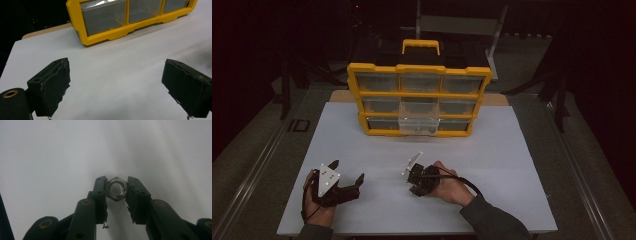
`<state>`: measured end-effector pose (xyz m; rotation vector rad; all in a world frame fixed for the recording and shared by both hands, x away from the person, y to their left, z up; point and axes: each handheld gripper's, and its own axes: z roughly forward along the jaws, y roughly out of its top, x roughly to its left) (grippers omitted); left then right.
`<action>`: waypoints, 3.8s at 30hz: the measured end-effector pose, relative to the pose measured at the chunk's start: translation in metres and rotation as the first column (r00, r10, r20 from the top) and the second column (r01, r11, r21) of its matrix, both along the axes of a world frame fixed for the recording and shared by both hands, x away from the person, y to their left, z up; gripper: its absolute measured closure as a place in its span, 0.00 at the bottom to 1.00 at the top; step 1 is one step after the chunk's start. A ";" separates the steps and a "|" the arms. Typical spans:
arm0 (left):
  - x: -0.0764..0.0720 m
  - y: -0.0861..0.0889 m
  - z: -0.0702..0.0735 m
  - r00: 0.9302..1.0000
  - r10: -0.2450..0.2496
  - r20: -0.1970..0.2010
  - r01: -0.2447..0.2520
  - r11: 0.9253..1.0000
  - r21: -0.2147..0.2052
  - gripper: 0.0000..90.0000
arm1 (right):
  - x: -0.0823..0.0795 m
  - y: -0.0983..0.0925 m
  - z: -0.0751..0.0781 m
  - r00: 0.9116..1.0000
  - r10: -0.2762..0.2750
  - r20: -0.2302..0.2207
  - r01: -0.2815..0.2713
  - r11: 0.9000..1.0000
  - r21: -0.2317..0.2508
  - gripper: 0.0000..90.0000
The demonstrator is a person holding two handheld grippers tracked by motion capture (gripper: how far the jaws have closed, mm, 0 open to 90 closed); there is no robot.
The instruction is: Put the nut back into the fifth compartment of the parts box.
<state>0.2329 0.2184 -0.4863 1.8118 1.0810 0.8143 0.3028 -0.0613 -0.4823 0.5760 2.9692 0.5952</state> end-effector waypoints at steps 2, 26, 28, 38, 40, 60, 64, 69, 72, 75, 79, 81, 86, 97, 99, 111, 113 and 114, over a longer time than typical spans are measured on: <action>0.000 0.000 0.000 1.000 0.000 0.000 0.000 1.000 0.000 0.08 | 0.000 -0.001 0.002 1.000 -0.001 0.003 0.001 1.000 0.003 0.78; 0.000 0.000 0.000 1.000 0.000 0.000 0.000 1.000 -0.001 0.08 | 0.006 -0.007 0.022 1.000 -0.018 0.018 0.018 1.000 0.021 0.78; 0.000 0.000 0.000 1.000 0.000 -0.001 0.000 1.000 -0.001 0.08 | 0.006 -0.008 0.024 1.000 -0.018 0.020 0.018 1.000 0.022 0.78; 0.000 0.000 0.000 1.000 0.000 0.000 0.000 1.000 -0.001 0.08 | 0.009 -0.007 0.035 0.999 -0.018 0.031 0.017 0.999 0.028 0.78; 0.000 0.000 0.000 1.000 0.000 0.000 0.000 1.000 -0.002 0.08 | 0.010 -0.007 0.037 0.999 -0.018 0.035 0.018 1.000 0.025 0.78; 0.000 0.000 0.000 1.000 -0.001 0.000 0.001 1.000 -0.001 0.08 | 0.017 -0.010 0.057 0.998 -0.028 0.053 0.026 0.999 0.033 0.78; 0.000 0.000 0.000 1.000 0.001 0.000 -0.001 1.000 -0.002 0.08 | 0.019 -0.011 0.060 0.998 -0.032 0.055 0.030 0.999 0.033 0.78; 0.000 0.000 0.000 1.000 0.000 0.000 0.000 1.000 -0.001 0.08 | 0.020 -0.013 0.064 0.998 -0.039 0.057 0.037 0.999 0.036 0.78; 0.000 0.000 0.000 1.000 0.001 0.000 -0.001 1.000 -0.002 0.08 | 0.021 -0.013 0.067 0.997 -0.037 0.063 0.035 0.999 0.036 0.78; 0.000 0.000 0.000 1.000 0.001 0.000 -0.001 1.000 -0.002 0.08 | 0.023 -0.014 0.071 0.997 -0.036 0.066 0.034 0.999 0.035 0.78; 0.000 0.000 0.000 1.000 0.001 0.000 -0.001 1.000 -0.002 0.08 | 0.025 -0.015 0.075 0.997 -0.040 0.069 0.037 0.999 0.034 0.78; 0.000 0.000 0.000 1.000 0.001 -0.001 -0.001 1.000 -0.002 0.08 | 0.027 -0.017 0.078 0.996 -0.046 0.072 0.043 0.998 0.040 0.78; 0.000 0.000 0.000 1.000 0.000 0.000 0.000 1.000 0.000 0.08 | 0.030 -0.019 0.083 0.996 -0.053 0.078 0.050 0.998 0.040 0.78; 0.000 0.000 0.000 1.000 0.000 0.000 0.000 1.000 0.000 0.08 | 0.036 -0.021 0.090 0.995 -0.062 0.082 0.059 0.997 0.043 0.78; 0.000 0.000 0.000 1.000 0.000 0.000 0.000 1.000 0.001 0.08 | 0.037 -0.021 0.091 0.995 -0.062 0.082 0.059 0.997 0.042 0.78; 0.000 0.000 0.000 1.000 0.000 0.000 0.000 1.000 0.000 0.08 | 0.044 -0.023 0.106 0.993 -0.071 0.095 0.068 0.997 0.038 0.78; 0.000 0.000 0.000 1.000 0.000 -0.001 0.000 1.000 0.000 0.08 | 0.045 -0.024 0.108 0.992 -0.075 0.097 0.072 0.997 0.040 0.78; 0.000 0.000 0.000 1.000 0.000 0.000 0.000 1.000 0.000 0.08 | 0.045 -0.024 0.108 0.992 -0.075 0.097 0.072 0.997 0.040 0.78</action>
